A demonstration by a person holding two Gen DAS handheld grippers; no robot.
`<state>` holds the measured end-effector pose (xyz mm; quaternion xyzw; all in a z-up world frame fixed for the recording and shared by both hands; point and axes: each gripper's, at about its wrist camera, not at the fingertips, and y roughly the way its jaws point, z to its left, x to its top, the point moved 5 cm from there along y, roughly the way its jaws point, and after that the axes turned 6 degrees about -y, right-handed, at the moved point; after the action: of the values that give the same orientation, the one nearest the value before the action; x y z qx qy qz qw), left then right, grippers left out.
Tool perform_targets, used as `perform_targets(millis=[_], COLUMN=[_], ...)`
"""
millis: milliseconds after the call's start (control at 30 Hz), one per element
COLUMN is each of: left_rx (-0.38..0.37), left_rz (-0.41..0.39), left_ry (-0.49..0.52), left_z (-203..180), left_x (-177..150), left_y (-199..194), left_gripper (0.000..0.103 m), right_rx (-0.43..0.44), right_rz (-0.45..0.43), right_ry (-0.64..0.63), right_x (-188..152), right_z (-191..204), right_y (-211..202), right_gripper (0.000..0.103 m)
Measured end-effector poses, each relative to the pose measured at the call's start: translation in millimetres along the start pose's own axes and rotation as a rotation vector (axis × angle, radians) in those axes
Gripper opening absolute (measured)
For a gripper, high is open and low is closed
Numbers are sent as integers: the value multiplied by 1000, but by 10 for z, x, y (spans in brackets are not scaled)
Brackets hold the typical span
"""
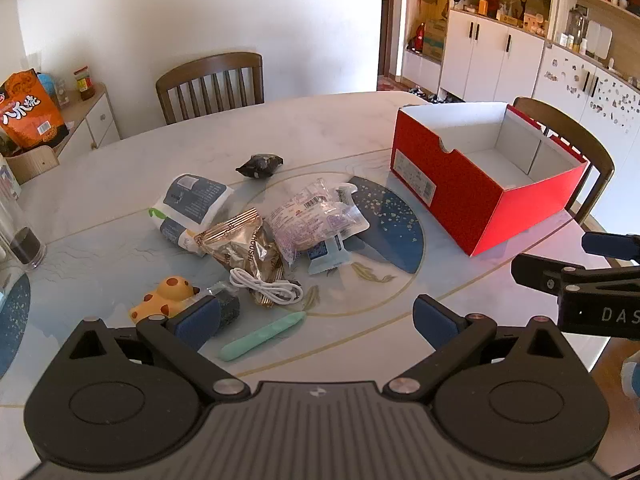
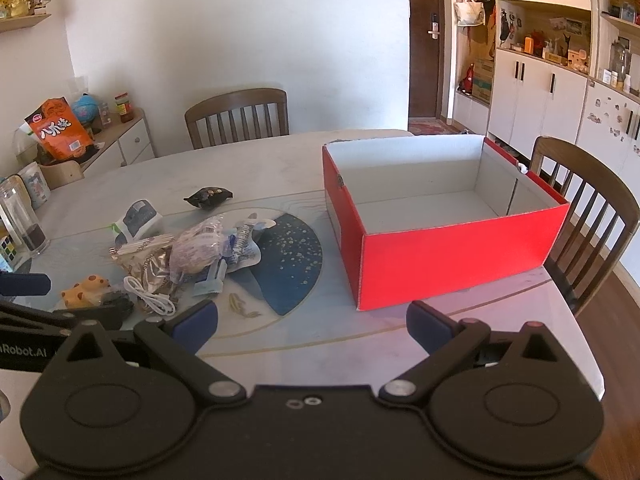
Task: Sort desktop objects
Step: 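Move both tools toward the pile of objects on the table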
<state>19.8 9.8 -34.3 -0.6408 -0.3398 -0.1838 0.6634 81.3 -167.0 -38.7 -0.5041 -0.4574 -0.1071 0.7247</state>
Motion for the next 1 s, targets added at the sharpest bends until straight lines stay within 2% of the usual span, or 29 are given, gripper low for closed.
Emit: perform_targets(millis=[567,1000], left_rx=[15,40], left_rz=[-15,-36], left_ry=[-54,-137], left_z=[58,228], left_x=[2,8], left_y=[-12,-75], left_gripper=[103,102], right_rx=[31,128], right_rz=[-5,-10], right_ry=[-18,-84], right_x=[0,55], right_z=[7,212], right_y=[22,72], right_gripper=[102,97])
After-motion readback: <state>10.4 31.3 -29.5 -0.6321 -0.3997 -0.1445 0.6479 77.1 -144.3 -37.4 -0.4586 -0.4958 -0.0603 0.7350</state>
